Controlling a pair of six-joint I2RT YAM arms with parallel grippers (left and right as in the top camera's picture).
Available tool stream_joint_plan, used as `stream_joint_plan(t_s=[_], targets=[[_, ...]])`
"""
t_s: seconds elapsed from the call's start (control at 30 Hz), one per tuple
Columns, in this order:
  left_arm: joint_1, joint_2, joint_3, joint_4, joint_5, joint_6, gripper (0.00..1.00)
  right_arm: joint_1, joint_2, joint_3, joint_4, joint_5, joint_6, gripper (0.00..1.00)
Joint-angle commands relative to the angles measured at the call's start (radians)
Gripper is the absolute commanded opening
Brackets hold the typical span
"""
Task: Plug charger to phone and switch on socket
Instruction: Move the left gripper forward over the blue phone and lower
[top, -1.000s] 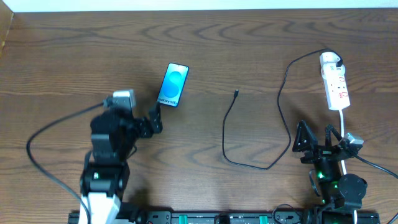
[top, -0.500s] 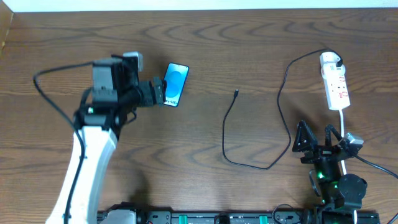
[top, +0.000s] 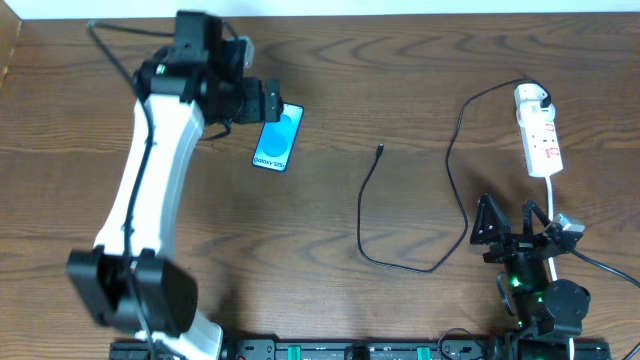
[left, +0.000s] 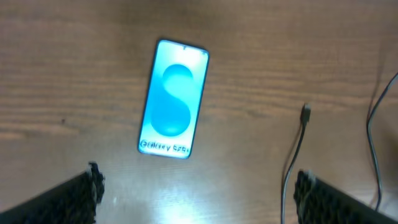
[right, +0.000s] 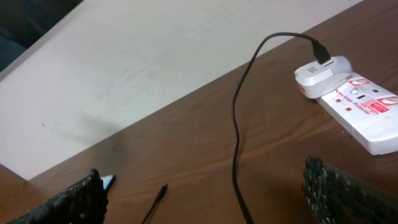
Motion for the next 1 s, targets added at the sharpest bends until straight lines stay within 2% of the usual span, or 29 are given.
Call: stream_joint_plan(t_s=[0.0, 0.13, 0.5, 0.8, 0.97], targets=[[-0.004, 0.111, 0.143, -0.091, 0.002, 0.024, 0.99, 0.004, -0.002, -0.001, -0.004, -0.006, -0.014, 0.99], [-0.004, 0.180, 0.182, -0.108, 0.013, 0.024, 0.99, 0.004, -0.002, -0.001, -0.004, -0.006, -0.014, 0.99], [-0.004, 0.199, 0.151, -0.030, 0.000, 0.024, 0.99, 0.004, -0.002, -0.001, -0.004, -0.006, -0.015, 0.99], [-0.058, 0.286, 0.129, -0.008, -0.129, 0.024, 0.99, 0.004, -0.002, -0.001, -0.004, -0.006, -0.014, 0.99], [-0.069, 0.349, 0.129, 0.003, -0.149, 0.023, 0.99, 0.004, -0.002, -0.001, -0.004, -0.006, -0.014, 0.99]])
